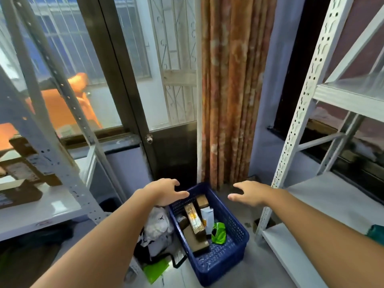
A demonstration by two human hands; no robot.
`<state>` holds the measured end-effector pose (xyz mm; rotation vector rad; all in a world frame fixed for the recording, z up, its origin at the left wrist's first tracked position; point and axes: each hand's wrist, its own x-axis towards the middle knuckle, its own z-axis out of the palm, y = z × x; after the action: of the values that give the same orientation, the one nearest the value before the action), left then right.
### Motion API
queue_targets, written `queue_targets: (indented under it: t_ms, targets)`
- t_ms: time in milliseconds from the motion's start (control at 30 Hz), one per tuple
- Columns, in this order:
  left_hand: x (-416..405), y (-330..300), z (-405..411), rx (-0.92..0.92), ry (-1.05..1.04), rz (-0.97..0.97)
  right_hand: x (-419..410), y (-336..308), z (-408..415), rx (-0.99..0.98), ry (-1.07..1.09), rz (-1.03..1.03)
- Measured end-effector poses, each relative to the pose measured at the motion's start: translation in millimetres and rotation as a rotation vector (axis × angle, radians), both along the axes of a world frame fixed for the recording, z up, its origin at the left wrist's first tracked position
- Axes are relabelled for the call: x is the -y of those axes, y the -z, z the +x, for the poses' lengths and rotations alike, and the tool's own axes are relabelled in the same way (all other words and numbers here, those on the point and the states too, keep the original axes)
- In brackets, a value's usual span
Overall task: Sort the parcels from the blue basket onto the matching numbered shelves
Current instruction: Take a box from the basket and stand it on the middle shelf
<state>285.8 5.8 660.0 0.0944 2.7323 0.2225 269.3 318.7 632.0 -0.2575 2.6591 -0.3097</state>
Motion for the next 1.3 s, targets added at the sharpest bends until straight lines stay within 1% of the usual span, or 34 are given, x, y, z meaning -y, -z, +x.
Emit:
queue_targets:
  t_ms: [300,500,733,867,967,1067,1200,1300]
  targets:
    - [-24.4,39.6,-84.7,0.074,0.039,0.029,-13.6,50.7,-81.5,0.078,-0.023,0.032]
    - [-8.5,84.6,-149.7,0.155,0.072,0.035,-4.7,89.5,-127.1,0.152,-0.011,0.049]
    - [15.0,134.4,-260.6,0.247,0.125,0.043,19.4,131.3,-207.4,0.210,0.107,0.001]
    - [23.9,166.3,-316.8,0.295,0.191,0.024,41.7,172.9,-244.1,0.273,0.193,-0.040]
    - [30.4,199.1,-352.1,0.339,0.235,-0.006,53.8,218.9,-266.6,0.323,0.239,-0.079]
    - [30.3,248.8,-385.7,0.372,0.262,-0.032,61.2,277.2,-288.7,0.371,0.241,-0.099]
    - [19.6,358.1,-428.3,0.360,0.347,-0.120,64.7,389.6,-320.1,0.418,0.182,-0.075]
    - [13.6,454.5,-453.5,0.371,0.384,-0.156,62.9,485.3,-336.8,0.451,0.205,-0.089]
